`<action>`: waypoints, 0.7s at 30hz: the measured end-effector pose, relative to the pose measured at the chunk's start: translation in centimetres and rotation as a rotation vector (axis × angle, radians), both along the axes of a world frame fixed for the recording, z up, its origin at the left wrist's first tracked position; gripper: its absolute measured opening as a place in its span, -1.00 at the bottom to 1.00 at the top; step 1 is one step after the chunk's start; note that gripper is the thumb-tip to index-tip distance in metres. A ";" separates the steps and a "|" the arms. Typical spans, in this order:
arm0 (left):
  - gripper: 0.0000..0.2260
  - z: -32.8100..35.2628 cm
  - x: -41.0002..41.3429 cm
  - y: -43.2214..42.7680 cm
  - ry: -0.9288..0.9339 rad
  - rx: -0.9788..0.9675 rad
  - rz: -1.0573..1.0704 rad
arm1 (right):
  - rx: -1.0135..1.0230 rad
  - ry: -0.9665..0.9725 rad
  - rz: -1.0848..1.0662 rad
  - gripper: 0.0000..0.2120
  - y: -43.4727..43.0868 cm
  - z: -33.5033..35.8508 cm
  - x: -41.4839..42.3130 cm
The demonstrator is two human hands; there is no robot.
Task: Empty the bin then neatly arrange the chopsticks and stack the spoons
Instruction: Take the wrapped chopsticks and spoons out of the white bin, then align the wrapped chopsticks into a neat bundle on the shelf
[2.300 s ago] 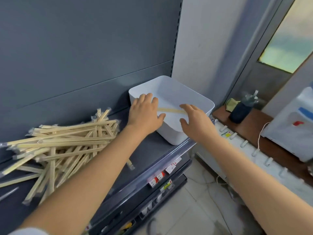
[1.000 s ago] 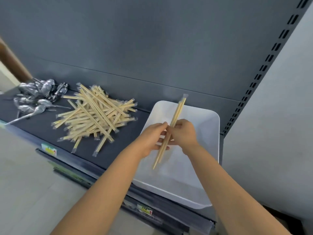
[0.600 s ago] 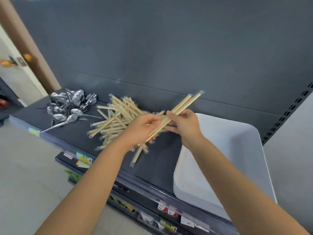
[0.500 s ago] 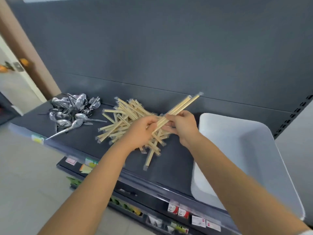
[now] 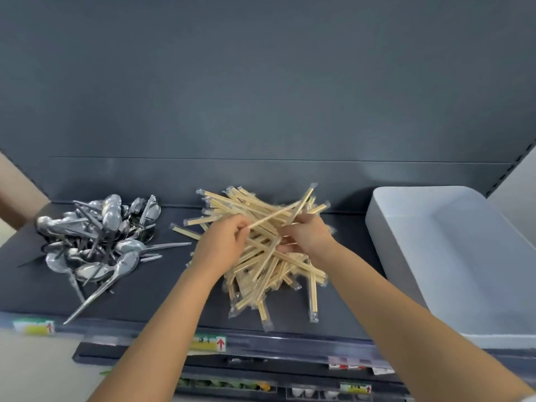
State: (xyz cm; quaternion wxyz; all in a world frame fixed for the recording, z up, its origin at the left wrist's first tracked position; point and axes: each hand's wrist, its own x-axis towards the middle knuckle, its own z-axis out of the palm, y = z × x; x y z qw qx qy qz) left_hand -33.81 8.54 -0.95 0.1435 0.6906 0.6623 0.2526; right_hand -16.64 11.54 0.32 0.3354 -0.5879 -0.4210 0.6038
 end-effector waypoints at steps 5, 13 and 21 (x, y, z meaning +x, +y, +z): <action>-0.77 -1.7 -1.9 3.2 0.200 0.033 0.047 | 0.095 -0.257 0.037 -0.76 4.1 -0.8 -2.4; -0.74 -3.6 -3.4 7.3 0.315 0.173 -0.035 | 0.329 -0.658 0.015 -0.24 6.2 -2.5 -5.4; -0.54 -4.5 -3.9 8.9 0.484 0.020 -0.271 | 0.362 -1.147 0.267 -0.42 4.5 -4.5 -6.1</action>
